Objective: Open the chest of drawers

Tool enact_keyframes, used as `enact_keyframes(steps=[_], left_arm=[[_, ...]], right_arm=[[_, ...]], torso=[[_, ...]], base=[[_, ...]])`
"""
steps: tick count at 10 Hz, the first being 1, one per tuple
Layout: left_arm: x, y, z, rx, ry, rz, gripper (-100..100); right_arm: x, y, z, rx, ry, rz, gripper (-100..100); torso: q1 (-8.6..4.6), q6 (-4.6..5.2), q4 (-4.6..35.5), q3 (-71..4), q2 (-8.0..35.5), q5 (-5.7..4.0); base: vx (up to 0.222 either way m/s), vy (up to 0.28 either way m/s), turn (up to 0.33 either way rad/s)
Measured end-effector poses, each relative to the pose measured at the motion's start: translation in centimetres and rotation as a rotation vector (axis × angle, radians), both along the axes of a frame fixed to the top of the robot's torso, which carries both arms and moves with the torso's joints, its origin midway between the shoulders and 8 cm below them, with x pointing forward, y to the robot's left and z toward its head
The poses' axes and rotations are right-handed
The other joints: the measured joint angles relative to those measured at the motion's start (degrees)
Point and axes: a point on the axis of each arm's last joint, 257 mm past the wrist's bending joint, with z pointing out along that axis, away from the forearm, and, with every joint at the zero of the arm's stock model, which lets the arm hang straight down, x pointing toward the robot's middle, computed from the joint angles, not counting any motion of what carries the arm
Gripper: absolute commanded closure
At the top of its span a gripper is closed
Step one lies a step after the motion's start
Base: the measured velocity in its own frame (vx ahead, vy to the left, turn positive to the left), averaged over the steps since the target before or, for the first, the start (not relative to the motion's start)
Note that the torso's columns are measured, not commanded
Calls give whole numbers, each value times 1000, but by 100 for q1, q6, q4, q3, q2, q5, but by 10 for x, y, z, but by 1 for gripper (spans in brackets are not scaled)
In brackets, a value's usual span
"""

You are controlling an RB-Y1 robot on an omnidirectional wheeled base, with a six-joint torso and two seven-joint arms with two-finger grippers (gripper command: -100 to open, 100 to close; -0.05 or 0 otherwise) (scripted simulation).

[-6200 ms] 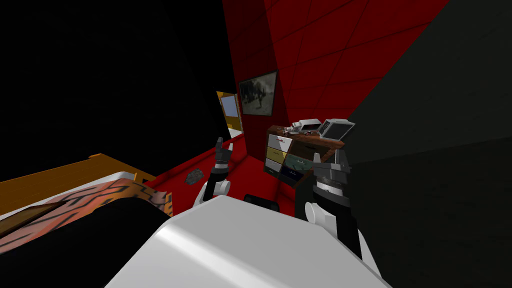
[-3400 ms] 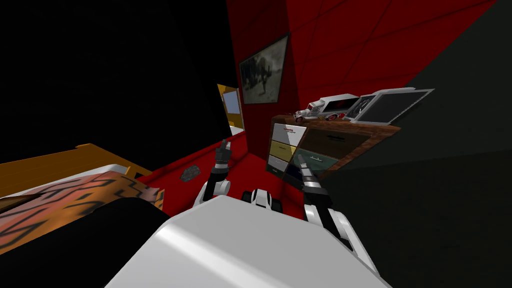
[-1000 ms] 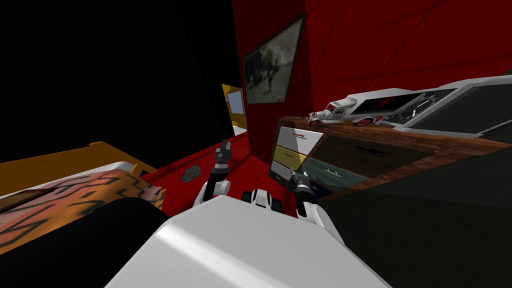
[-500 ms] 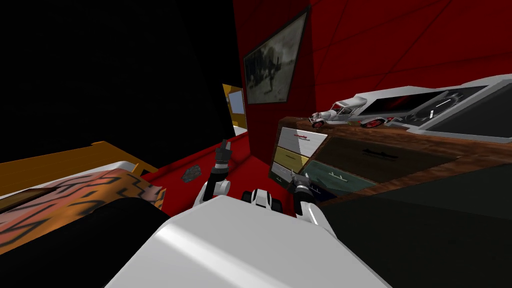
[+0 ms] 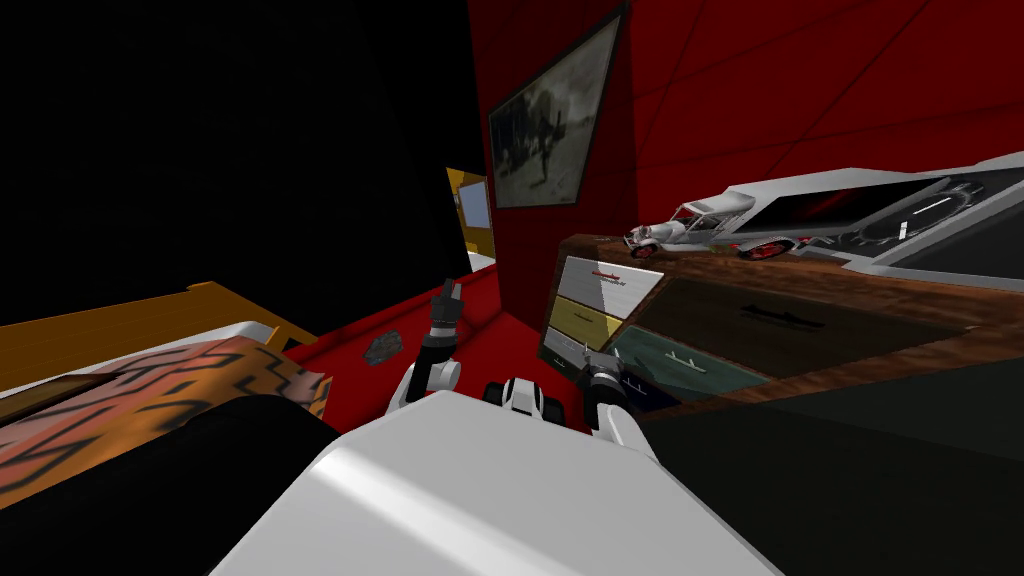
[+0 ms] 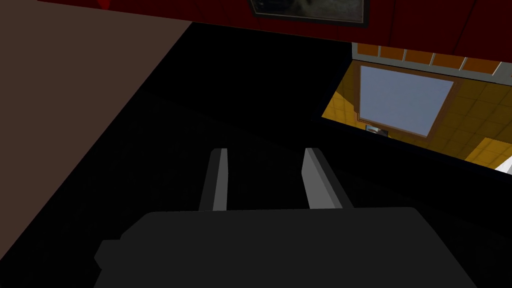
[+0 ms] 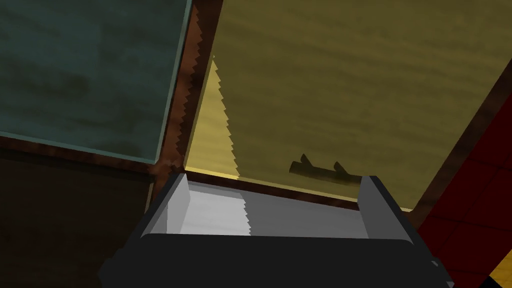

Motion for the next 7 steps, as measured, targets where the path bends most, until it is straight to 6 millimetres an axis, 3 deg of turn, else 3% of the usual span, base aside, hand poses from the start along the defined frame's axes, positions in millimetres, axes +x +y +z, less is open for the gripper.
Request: enact_keyframes(steps=[7], left_arm=[[0, 0, 0, 0, 0, 0, 0]], right_arm=[[-5, -15, -8, -271, 61, -42, -100]], torso=[[-1, 0, 1, 2, 4, 0]], base=[[40, 0, 24]])
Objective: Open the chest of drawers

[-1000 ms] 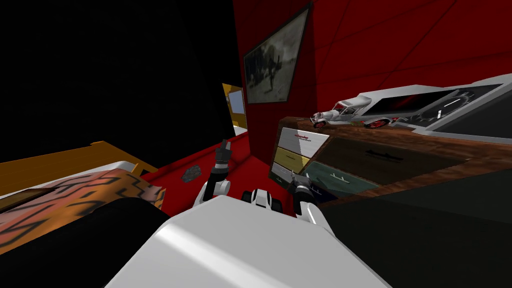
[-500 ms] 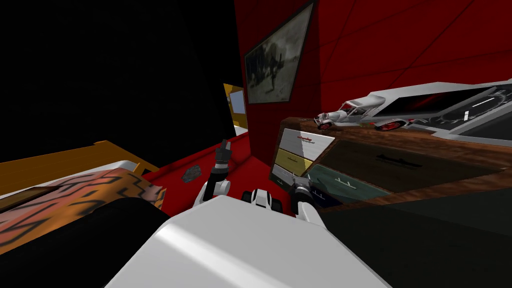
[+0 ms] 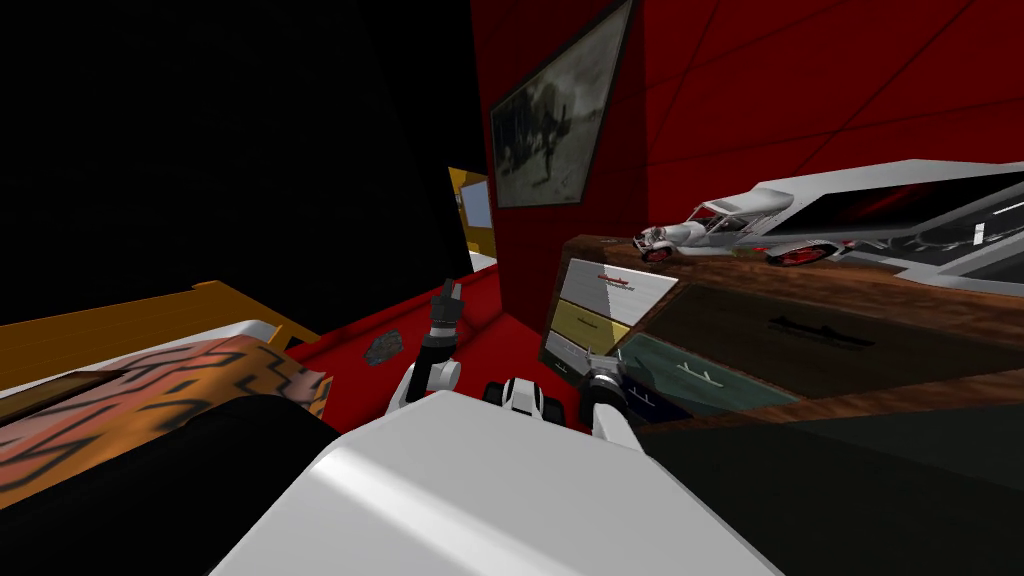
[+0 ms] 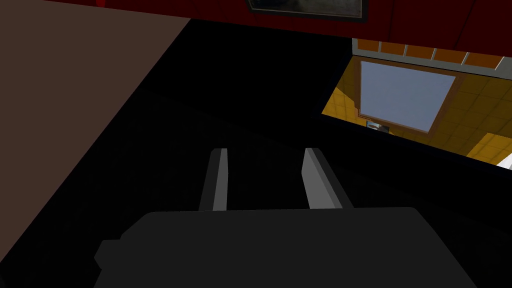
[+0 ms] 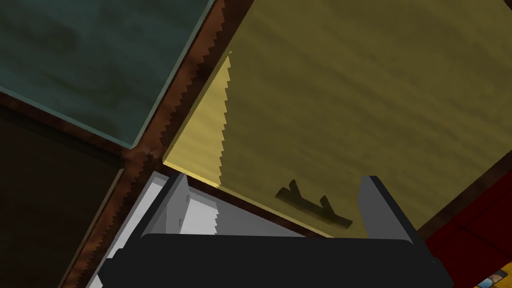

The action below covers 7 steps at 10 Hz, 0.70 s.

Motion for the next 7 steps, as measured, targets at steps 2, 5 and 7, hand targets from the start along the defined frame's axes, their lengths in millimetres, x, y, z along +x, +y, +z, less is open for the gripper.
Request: enact_keyframes(steps=[2, 5, 7], left_arm=[[0, 0, 0, 0, 0, 0, 0], [0, 0, 0, 0, 0, 0, 0], [0, 0, 0, 0, 0, 0, 0]], right_arm=[[-3, -4, -1, -82, 16, -11, -100], [-4, -7, 0, -203, 32, -21, -100], [-6, -9, 1, -283, 40, -26, -100]], torso=[[-4, 0, 1, 2, 2, -1], [-4, 1, 2, 4, 8, -1], [-2, 1, 2, 5, 9, 0]], base=[[49, -1, 25], [48, -3, 27], [38, 1, 25]])
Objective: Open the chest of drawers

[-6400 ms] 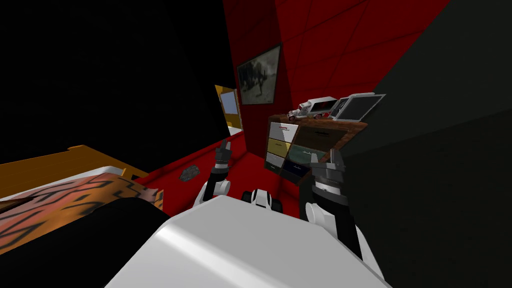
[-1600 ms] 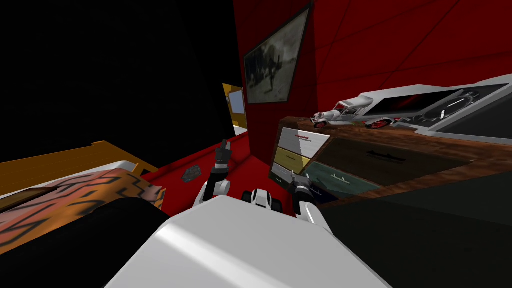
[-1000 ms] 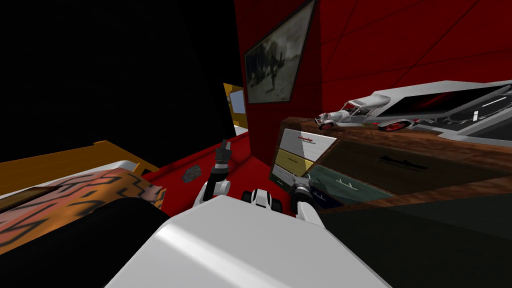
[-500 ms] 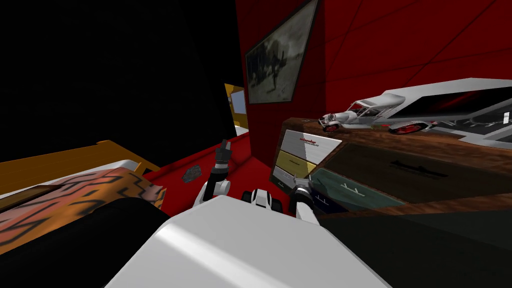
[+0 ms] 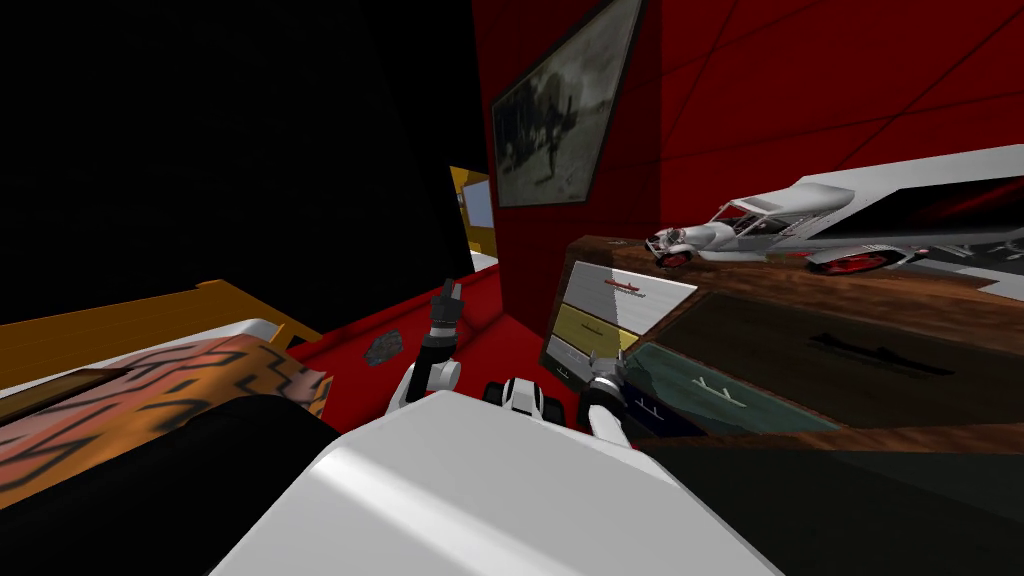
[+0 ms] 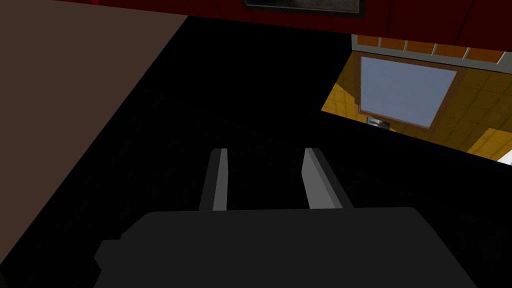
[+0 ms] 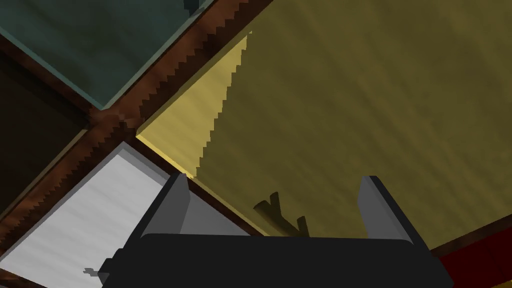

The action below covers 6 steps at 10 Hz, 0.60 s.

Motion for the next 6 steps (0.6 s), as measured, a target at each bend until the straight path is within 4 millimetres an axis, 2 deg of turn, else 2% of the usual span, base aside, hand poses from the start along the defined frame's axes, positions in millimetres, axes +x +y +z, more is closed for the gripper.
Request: enact_keyframes(steps=[6], left_arm=[[0, 0, 0, 0, 0, 0, 0]], right_arm=[[-3, 0, 7, -234, 17, -5, -100]], torso=[[1, 0, -2, -4, -8, 0]], base=[[38, 0, 21]])
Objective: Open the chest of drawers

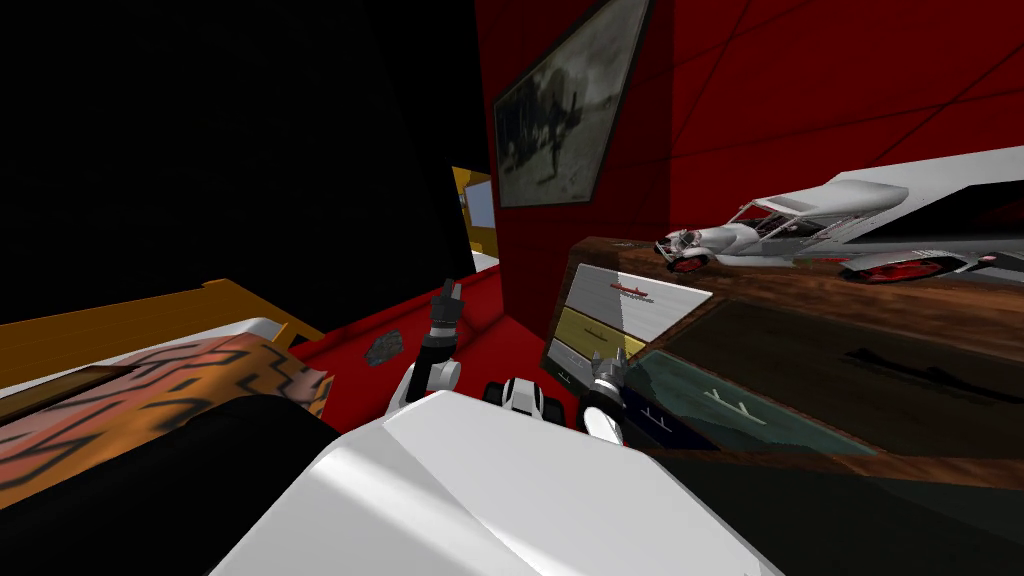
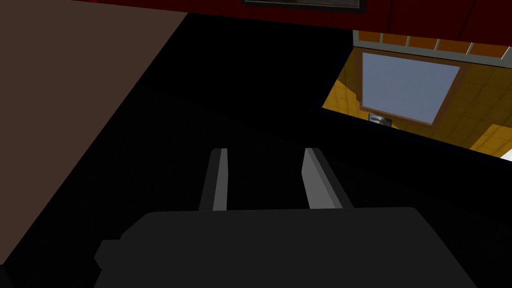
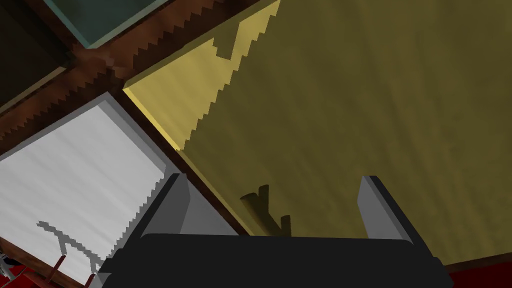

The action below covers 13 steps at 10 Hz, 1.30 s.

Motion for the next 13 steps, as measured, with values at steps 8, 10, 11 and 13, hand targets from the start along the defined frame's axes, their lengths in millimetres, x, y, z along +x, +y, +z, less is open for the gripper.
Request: enact_keyframes(steps=[8, 10, 11, 13], left_arm=[[0, 0, 0, 0, 0, 0, 0], [0, 0, 0, 0, 0, 0, 0], [0, 0, 0, 0, 0, 0, 0], [0, 0, 0, 0, 0, 0, 0]], right_arm=[[1, 3, 13, -205, -2, 6, -100], [5, 3, 17, -206, -1, 11, 100], [1, 4, 13, -207, 1, 10, 100], [3, 4, 23, -211, -22, 4, 100]], torso=[[-7, 1, 0, -1, -3, -1], [-1, 0, 0, 2, 6, -1], [6, 0, 8, 19, 32, 1], [-12, -4, -28, -1, -9, -27]], base=[[42, -6, 3], [2, -2, 21], [-18, -6, -14], [-116, 68, -43]])
